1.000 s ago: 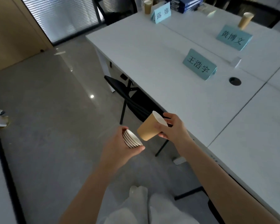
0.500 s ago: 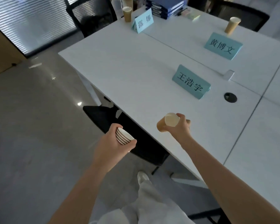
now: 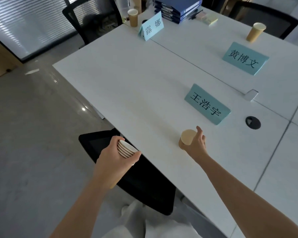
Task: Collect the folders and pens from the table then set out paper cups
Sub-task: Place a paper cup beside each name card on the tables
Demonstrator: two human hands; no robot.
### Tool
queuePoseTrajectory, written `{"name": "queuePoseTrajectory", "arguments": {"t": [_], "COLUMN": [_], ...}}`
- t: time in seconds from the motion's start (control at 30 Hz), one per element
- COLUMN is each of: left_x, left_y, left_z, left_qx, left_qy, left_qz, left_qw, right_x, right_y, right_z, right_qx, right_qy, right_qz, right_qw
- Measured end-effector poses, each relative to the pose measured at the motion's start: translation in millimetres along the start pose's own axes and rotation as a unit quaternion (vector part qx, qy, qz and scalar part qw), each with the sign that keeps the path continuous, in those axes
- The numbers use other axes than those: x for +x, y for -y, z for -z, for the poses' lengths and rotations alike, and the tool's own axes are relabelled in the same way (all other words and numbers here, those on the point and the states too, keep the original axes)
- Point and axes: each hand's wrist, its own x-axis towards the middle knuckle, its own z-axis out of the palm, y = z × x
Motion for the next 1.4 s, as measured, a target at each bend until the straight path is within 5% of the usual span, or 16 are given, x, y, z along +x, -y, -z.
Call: {"name": "queuePoseTrajectory", "arguments": {"t": [0.2,0.4,0.57,0.77,1.1,1.4], "left_x": [13,29,38,52,84,122], "left_y": [-3,8,29,84,206,269], "left_z": [5,18,45,98,243,338], "left_qx": [0.0,0.0,0.011,0.004,0.065,0.079], "left_qy": [0.013,0.008,0.019,0.009,0.043,-0.016], "left_qz": [-0.007,-0.004,-0.013,-0.029,-0.036,-0.047], "left_qw": [1.0,1.0,1.0,1.0,0.996,0.996], "right_x": [-7,-31,-74,-121,-174,-182], "right_y": [7,66,148,221,310,379], "right_z": [5,0,-35,-125,-292,-386], "right_qx": [-0.044,-0.08,-0.004,-0.052,-0.084,-0.027], "right_qy": [0.009,-0.034,0.117,0.317,0.355,0.343], "right_qz": [0.013,0.13,0.191,0.22,0.215,0.207], "right_qw": [0.999,0.988,0.975,0.921,0.906,0.916]}}
